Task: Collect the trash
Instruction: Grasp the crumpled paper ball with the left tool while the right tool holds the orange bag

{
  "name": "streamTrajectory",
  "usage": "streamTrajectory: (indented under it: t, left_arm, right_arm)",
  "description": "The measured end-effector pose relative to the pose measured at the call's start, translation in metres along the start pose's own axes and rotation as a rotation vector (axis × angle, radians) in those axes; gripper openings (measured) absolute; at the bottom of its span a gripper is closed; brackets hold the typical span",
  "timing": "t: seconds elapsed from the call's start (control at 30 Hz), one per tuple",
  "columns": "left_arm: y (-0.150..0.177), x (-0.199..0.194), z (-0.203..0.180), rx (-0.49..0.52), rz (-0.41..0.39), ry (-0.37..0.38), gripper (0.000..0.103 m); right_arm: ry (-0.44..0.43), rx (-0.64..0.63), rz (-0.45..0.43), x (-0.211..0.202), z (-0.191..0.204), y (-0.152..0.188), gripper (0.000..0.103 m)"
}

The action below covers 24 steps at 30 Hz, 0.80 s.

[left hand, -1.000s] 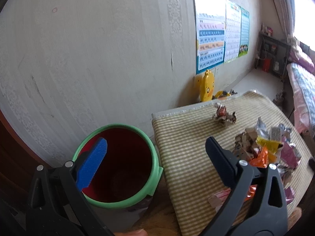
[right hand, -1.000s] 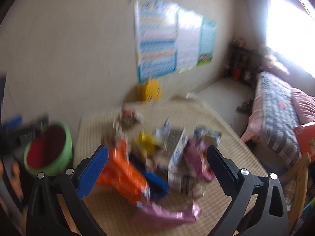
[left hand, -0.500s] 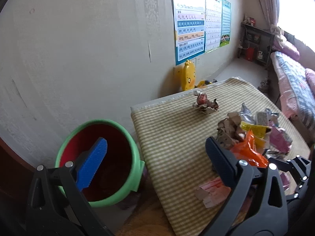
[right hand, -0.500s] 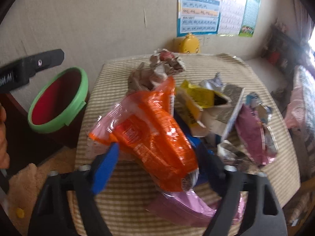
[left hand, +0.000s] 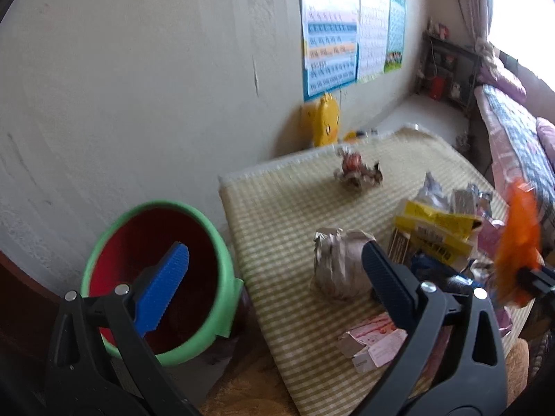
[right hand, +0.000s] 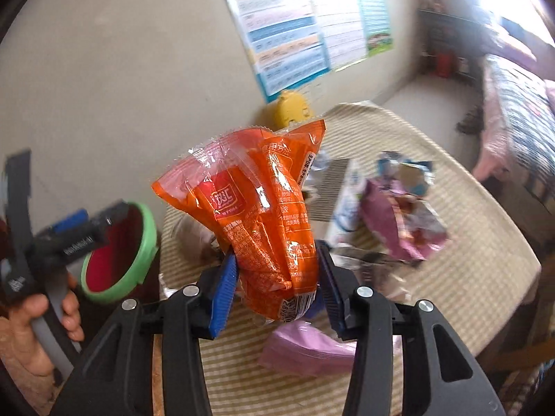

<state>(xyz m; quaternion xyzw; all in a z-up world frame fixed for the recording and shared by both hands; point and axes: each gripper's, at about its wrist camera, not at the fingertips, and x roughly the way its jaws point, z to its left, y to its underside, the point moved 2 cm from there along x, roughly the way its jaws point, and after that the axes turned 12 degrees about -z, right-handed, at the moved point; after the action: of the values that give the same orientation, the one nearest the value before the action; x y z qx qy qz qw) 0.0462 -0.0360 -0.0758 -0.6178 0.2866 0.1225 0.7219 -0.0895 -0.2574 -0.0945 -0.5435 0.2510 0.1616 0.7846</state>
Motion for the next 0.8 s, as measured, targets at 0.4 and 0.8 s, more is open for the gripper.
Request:
streamTrajectory:
  t: [0.4,0.8]
  left_arm:
    - [0.034,0.077,-0.043,0.152,0.186,0.097,0.096]
    - [0.038,0.088,-0.068,0.146,0.239,0.259,0.037]
  right_arm:
    - [0.018,0.033,-0.019,-0.013,0.002,0.008,0.044]
    - [0.019,0.042,-0.024,-0.008,0.001,0.010,0.044]
